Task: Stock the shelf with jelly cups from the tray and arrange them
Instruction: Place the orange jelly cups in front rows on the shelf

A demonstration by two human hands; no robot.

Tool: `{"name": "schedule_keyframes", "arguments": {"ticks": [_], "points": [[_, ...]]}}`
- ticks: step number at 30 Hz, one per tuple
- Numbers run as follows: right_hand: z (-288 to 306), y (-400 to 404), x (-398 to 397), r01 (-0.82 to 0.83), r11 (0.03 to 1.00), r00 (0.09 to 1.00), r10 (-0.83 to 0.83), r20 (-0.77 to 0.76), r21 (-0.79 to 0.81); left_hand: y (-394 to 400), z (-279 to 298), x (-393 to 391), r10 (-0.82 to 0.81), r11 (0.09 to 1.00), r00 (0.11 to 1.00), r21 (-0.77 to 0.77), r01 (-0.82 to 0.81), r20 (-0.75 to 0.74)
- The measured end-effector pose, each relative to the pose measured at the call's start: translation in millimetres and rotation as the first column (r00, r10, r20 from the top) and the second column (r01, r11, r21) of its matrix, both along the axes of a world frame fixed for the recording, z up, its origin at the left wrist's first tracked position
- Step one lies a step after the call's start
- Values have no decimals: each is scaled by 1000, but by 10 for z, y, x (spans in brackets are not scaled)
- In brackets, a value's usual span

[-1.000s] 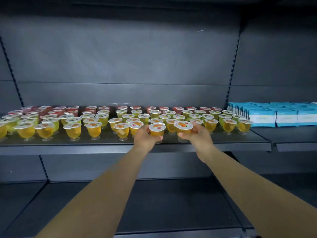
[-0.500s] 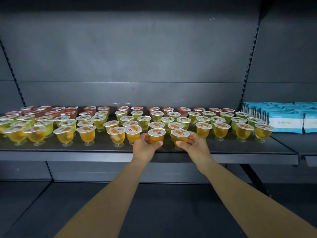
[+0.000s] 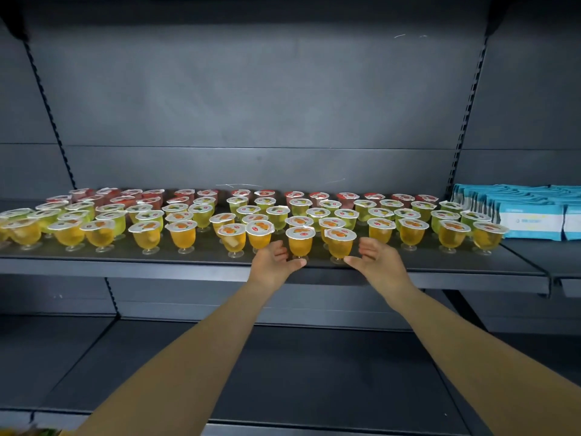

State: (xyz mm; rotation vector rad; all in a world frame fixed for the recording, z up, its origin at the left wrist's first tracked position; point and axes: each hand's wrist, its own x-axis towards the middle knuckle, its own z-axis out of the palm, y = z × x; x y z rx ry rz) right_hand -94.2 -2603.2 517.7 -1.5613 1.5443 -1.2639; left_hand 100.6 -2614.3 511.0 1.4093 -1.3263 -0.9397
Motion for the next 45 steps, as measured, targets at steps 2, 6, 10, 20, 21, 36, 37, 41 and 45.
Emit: {"name": "schedule_keyframes", "arguments": {"ticks": [2,6,10,20,21,36,37,41,45], "points": [[32,125,-40,8,1000,993,-9,-114,-8,129,-16,81,-11,1000,999,-26,11,35],[76,425,-11,12,999,922,-31,-385,-52,420,-9,315,-51,993,944,-86,83,327],[108,865,215,-16,994,816,-48,-576,-106,808,43,630,-124,968,584,-30,248,802],[-304,2241,1210,-64,995,547,99,-831,76,2053,-339,1546,-240,920,30,217,327,970],[-404,2349,1305,-58,992,537,124,-834,110,2161,-447,1635,-258,916,24,237,325,966],[-2582,2637,1814,-28,882,566,401,-720,470,2491,-2637,2401,-608,792,213,565,231,765],[-2799,2606,1817,-25,861,580,427,-694,508,2437,-2829,2422,-623,782,259,585,214,738],[-3727,2474,1849,-55,747,655,527,-541,662,2201,-3659,2464,-647,731,447,669,134,617],[-4643,2379,1925,-82,620,722,577,-382,780,2070,-4539,2494,-652,652,560,755,69,511]]}}
